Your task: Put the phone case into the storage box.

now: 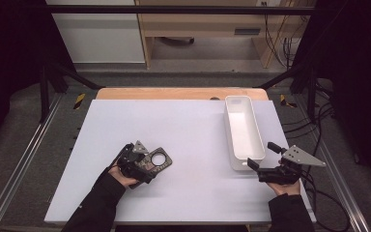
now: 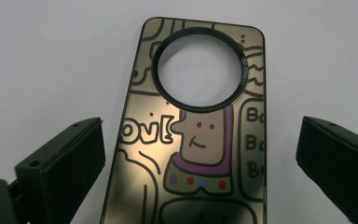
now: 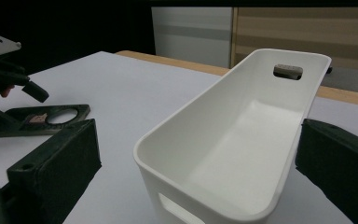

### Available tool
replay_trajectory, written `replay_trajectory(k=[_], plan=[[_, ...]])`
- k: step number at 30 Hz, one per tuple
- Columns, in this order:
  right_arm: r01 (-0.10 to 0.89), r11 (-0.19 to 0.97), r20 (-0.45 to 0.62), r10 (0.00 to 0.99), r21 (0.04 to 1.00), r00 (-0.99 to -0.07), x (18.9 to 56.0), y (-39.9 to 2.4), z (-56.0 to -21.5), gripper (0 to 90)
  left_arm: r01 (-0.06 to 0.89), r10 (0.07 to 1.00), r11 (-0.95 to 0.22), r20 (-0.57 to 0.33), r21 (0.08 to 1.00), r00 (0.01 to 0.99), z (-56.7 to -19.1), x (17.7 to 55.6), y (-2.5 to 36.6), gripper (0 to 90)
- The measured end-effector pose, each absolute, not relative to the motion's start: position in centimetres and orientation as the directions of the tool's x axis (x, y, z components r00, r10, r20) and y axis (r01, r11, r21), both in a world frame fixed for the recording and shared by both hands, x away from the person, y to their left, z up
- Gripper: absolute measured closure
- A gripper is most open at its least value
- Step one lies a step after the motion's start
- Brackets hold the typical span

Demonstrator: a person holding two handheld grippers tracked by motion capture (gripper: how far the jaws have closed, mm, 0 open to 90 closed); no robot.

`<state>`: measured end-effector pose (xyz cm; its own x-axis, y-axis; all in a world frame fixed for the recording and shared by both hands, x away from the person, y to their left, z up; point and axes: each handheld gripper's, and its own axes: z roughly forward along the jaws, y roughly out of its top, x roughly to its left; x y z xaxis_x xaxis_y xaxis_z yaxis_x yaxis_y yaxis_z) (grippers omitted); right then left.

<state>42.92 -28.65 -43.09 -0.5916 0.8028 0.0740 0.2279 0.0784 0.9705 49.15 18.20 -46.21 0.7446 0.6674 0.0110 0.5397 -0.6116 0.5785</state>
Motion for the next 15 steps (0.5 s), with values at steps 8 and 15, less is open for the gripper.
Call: replay_trajectory(k=[8, 15], plan=[[0.233, 0.08, 0.076, 0.802, 0.969, -0.593, 42.93, -28.54, -43.12, 0.1, 0.545, 0.667, -0.628, 0.025, 0.556, 0.744, -46.78, 49.45, 17.9, 2.7], [0.234, 0.079, 0.077, 0.801, 0.969, -0.593, 42.93, -28.52, -43.11, 0.1, 0.547, 0.667, -0.642, 0.041, 0.537, 0.744, -47.13, 49.63, 17.79, 7.2]])
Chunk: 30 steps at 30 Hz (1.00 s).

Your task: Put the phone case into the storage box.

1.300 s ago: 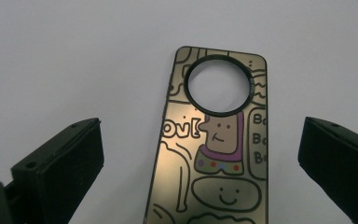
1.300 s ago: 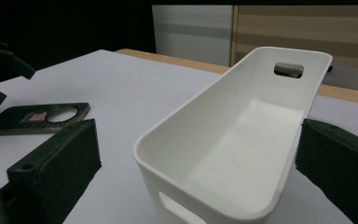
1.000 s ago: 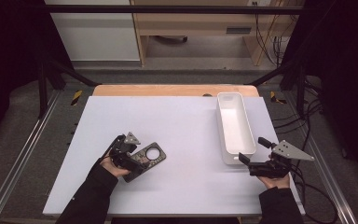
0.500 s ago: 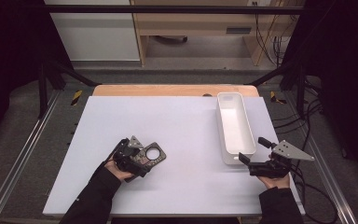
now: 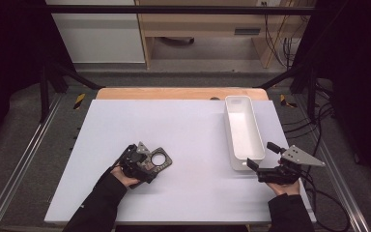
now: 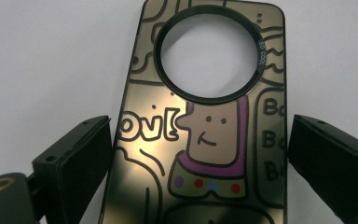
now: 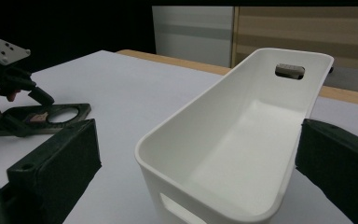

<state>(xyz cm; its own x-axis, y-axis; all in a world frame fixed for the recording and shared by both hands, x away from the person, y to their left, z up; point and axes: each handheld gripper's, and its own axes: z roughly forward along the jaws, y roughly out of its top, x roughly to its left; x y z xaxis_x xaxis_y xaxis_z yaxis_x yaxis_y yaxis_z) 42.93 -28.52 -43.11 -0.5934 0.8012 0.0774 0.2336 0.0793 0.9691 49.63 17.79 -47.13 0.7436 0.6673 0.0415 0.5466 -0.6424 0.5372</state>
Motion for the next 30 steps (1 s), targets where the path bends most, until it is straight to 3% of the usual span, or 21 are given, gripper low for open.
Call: replay_trajectory(k=[30], plan=[[0.226, 0.083, 0.071, 0.798, 0.971, -0.599, 42.98, -28.45, -43.07, 0.1, 0.526, 0.619, -0.696, 0.036, 0.489, 0.785, -46.72, 49.83, 17.71, 11.7]])
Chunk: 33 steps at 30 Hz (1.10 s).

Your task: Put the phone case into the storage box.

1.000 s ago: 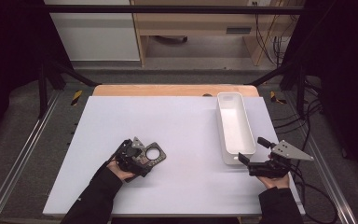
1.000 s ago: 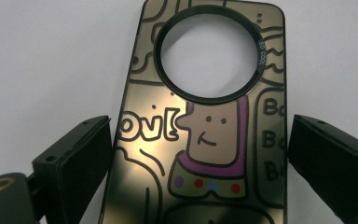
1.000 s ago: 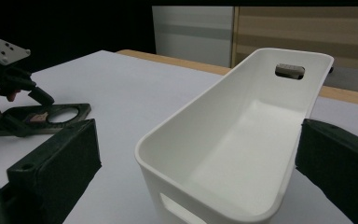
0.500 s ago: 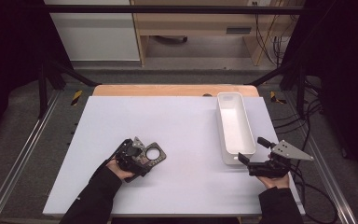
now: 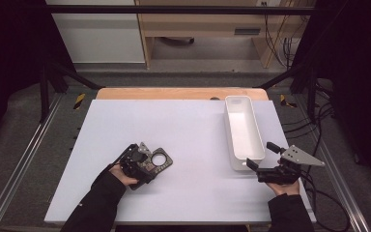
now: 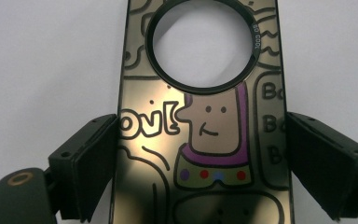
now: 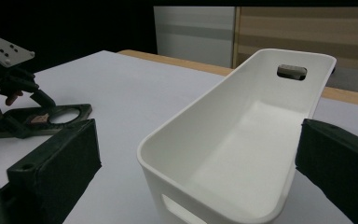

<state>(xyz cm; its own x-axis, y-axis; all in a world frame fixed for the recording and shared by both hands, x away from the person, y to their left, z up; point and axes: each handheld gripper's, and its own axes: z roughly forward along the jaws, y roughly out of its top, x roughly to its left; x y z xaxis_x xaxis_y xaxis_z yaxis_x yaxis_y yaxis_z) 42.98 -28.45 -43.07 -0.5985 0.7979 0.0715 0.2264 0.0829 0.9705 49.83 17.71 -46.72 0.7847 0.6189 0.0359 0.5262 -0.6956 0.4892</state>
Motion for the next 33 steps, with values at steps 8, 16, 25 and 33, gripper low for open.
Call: replay_trajectory(k=[8, 16, 25, 33], plan=[[0.226, 0.081, 0.073, 0.797, 0.971, -0.599, 43.0, -28.5, -43.0, 0.1, 0.522, 0.617, -0.696, 0.038, 0.492, 0.786, -46.6, 49.7, 17.7, 11.7], [0.23, 0.081, 0.076, 0.794, 0.97, -0.603, 42.9, -28.4, -43.0, 0.1, 0.514, 0.62, -0.676, 0.031, 0.527, 0.784, -45.7, 49.4, 17.9, 11.6], [0.223, 0.083, 0.075, 0.782, 0.971, -0.618, 42.9, -28.2, -42.8, 0.1, 0.501, 0.624, -0.646, 0.021, 0.577, 0.781, -44.6, 48.9, 18.3, 11.6], [0.216, 0.092, 0.07, 0.763, 0.972, -0.642, 42.8, -27.6, -42.4, 0.1, 0.479, 0.621, -0.615, 0.009, 0.626, 0.784, -43.4, 48.3, 18.6, 11.6]])
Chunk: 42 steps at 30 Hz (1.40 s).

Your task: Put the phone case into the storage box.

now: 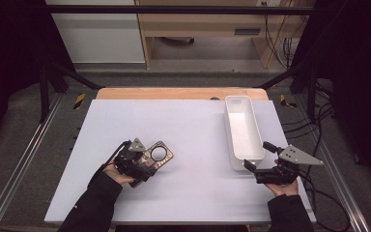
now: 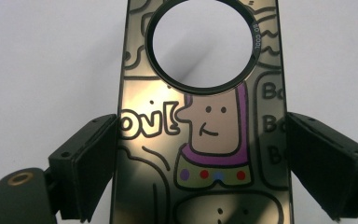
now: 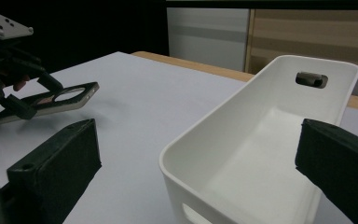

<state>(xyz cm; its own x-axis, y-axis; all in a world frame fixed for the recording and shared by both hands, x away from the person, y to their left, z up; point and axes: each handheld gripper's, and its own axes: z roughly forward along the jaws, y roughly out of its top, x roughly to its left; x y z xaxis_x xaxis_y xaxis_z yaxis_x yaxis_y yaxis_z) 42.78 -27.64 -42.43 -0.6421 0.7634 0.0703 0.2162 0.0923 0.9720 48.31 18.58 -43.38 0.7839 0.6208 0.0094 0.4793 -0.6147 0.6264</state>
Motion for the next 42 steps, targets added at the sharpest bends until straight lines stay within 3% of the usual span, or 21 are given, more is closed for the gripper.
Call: replay_trajectory(k=[42], plan=[[0.251, 0.177, 0.123, 0.528, 0.952, -0.84, 43.0, -21.6, -41.7, 0.1, 0.388, 0.53, -0.533, -0.061, 0.752, 0.846, -40.0, 45.8, 17.0, 11.6]])
